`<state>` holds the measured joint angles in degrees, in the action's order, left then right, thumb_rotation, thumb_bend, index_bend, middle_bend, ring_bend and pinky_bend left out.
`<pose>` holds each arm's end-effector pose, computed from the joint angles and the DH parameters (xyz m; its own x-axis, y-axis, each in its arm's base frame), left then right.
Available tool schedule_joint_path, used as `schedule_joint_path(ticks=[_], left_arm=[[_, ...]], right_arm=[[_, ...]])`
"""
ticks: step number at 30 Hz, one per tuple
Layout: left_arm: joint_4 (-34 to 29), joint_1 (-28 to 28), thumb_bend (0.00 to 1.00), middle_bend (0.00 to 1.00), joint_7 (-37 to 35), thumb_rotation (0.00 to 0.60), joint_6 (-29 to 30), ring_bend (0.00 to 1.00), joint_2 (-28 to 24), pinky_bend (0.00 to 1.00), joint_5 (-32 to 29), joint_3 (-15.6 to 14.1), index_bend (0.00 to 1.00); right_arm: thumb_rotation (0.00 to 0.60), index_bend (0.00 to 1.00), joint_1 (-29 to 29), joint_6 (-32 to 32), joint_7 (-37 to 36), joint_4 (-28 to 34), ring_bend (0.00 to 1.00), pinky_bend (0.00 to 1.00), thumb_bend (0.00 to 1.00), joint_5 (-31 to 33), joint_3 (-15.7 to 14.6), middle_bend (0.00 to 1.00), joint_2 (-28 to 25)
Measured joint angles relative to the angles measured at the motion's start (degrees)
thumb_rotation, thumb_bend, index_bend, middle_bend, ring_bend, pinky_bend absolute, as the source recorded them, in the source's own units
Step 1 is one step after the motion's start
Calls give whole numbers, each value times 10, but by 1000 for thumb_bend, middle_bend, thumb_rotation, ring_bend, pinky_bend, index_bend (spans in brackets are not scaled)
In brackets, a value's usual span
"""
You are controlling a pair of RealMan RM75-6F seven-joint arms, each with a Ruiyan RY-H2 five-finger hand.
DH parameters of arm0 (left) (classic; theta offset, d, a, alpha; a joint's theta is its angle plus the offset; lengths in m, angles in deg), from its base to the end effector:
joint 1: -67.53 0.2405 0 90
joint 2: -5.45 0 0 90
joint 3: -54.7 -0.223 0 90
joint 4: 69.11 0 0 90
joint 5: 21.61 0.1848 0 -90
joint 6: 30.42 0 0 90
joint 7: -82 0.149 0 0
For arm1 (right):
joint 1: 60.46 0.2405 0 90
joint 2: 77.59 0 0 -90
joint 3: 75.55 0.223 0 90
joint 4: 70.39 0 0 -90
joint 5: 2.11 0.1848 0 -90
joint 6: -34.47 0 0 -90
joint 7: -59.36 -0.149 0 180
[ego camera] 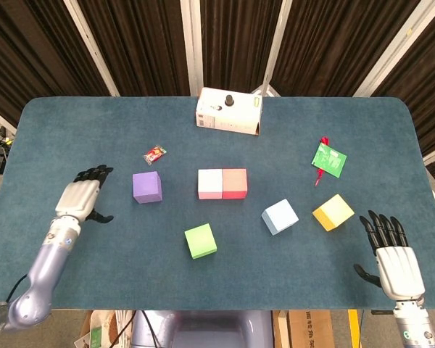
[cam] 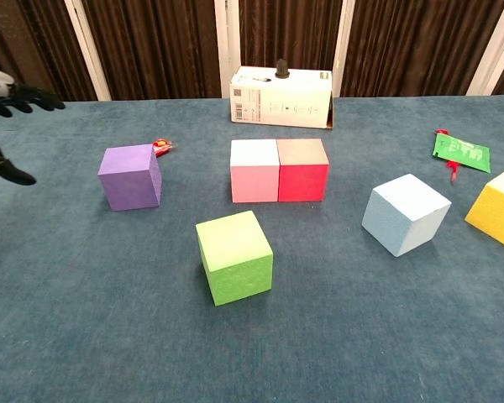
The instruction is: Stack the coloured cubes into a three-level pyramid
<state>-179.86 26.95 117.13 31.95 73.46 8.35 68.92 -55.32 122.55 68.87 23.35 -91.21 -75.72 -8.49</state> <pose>-0.1550 0.3068 0.0955 0.3508 0.3632 0.8632 0.9224 0.0251 -0.3854 -0.2524 -0.1716 0.1390 0.4498 0.0017 0.8931 -0.8909 -0.0704 0.4488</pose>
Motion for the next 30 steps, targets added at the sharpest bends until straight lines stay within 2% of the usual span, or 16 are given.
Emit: schedule_joint_path(ticks=[7,13,30], left_arm=[[42,-79,240,49,51,600,-1,0,50,0,-112,21,119],[91,-140,285,72,96,600,1,0,93,0,-181,26,146],[170,-175,285,149,87,600,-23,0,141,0,-210,18,164]], right_arm=[[600,74,1,-13,5,-2,0,0,183,18,10,43,0],[600,75,0,-17,12,-5,0,0,183,25,16,43,5],[600,74,0,-29,36,-9,0,0,182,39,25,43,18]])
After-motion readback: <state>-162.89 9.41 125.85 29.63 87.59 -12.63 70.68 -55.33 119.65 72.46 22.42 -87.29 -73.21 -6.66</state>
